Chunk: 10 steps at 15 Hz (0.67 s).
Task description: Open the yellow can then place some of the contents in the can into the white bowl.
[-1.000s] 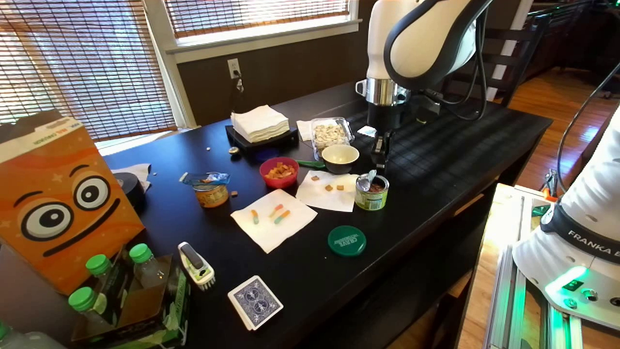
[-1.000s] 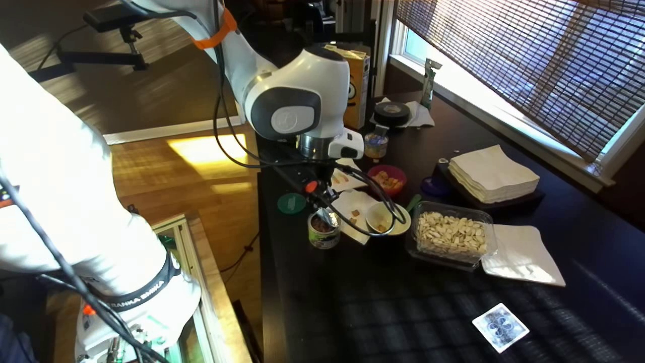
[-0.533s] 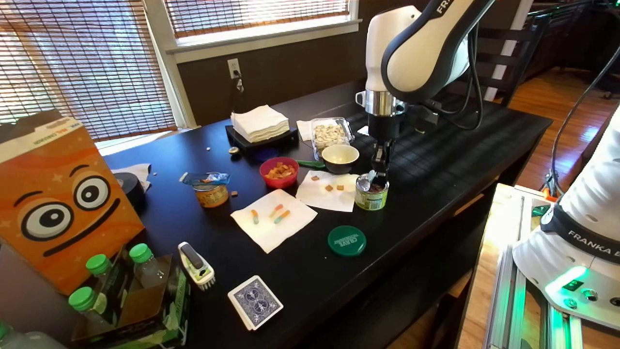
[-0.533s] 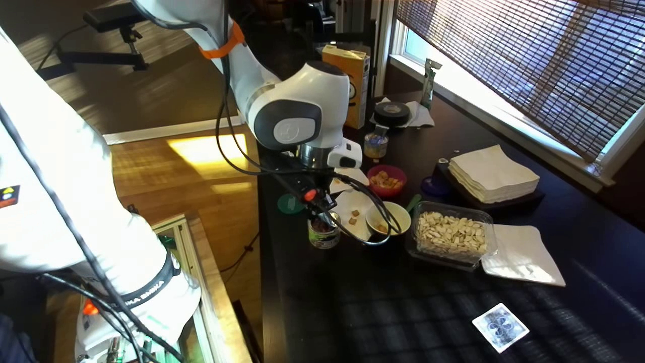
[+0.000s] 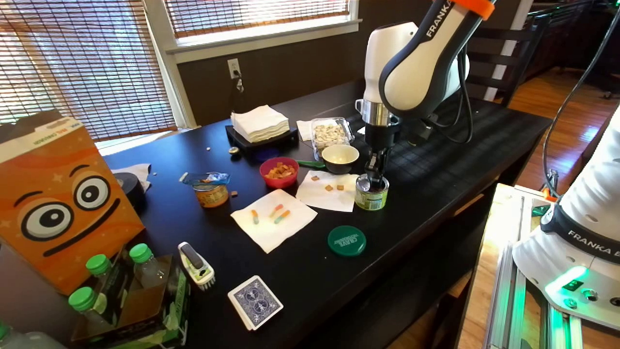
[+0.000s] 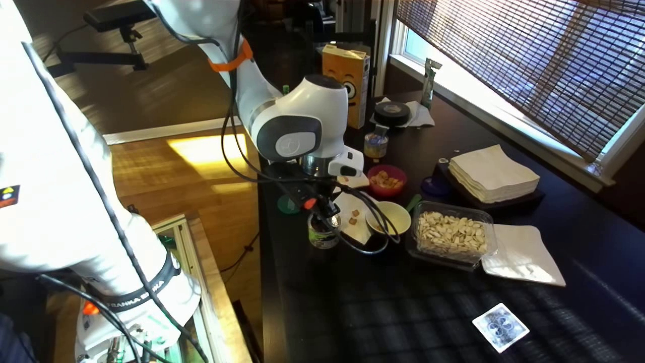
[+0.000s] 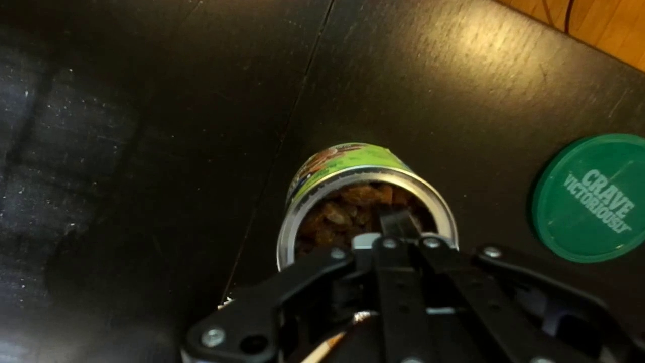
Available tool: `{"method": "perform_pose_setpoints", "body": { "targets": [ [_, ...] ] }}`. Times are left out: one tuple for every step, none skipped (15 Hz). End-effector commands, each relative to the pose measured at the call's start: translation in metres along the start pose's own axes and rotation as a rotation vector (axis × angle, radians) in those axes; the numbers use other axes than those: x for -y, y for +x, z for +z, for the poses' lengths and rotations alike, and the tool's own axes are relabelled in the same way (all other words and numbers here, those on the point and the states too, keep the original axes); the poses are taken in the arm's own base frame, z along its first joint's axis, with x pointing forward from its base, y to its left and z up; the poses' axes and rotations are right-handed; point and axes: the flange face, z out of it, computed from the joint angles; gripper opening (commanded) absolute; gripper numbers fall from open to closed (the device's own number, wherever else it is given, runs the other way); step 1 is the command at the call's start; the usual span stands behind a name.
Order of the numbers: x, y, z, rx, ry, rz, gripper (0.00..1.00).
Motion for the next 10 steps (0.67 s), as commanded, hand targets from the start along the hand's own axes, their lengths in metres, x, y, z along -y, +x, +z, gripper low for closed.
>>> {"method": "perform_pose_setpoints", "body": {
  "targets": [
    [0.0001, 0.003, 0.0116, -0.027, -0.016, 0.036, 0.06],
    [-0.0001, 0.0033, 0.0137, -0.032, -0.017, 0.043, 0.12],
    [-0.0007, 0.0034, 0.016, -0.034, -0.02, 0.05, 0.21],
    [-0.001, 0.0037, 0.0175, -0.039, -0.022, 0.056, 0.35],
    [-0.0015, 0.0039, 0.0184, -0.042, -0.026, 0.064, 0.41],
    [-0.002, 0.004, 0.0189, -0.044, -0.026, 0.069, 0.49],
    [-0.0025, 0.0045, 0.0189, -0.05, -0.026, 0.076, 0.55],
    [-0.0028, 0.0047, 0.0192, -0.053, -0.027, 0.081, 0.62],
    [-0.0027, 0.0048, 0.0196, -0.054, -0.028, 0.083, 0.69],
    [-0.0027, 0.0049, 0.02, -0.055, -0.03, 0.085, 0.76]
  ]
}}
